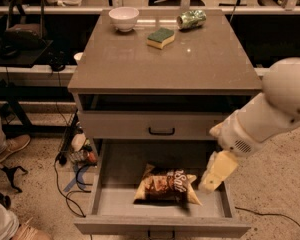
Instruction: Pick brown chip bag from middle drawer and place on counter
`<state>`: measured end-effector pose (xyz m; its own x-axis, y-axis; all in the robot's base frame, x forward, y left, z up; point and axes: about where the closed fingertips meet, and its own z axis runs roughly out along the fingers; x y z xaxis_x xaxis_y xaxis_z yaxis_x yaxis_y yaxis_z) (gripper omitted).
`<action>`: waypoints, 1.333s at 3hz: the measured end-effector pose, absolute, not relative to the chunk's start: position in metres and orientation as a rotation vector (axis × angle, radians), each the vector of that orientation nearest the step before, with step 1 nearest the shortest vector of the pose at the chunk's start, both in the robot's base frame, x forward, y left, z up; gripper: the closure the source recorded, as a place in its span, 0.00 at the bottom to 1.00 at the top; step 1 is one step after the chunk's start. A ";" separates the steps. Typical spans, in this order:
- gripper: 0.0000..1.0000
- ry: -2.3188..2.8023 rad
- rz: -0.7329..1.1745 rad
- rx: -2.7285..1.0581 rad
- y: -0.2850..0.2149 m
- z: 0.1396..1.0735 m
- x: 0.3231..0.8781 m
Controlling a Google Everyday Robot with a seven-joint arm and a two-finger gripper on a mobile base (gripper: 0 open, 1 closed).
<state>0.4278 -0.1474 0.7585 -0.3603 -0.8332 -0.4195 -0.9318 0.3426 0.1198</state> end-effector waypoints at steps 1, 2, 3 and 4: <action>0.00 2.317 0.521 -1.537 -0.135 0.729 0.431; 0.00 2.314 0.515 -1.537 -0.136 0.732 0.433; 0.00 2.319 0.544 -1.534 -0.131 0.717 0.438; 0.00 2.332 0.553 -1.518 -0.114 0.675 0.449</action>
Offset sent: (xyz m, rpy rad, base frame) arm 0.0028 0.0123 -0.0300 0.0324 -0.0012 -0.0195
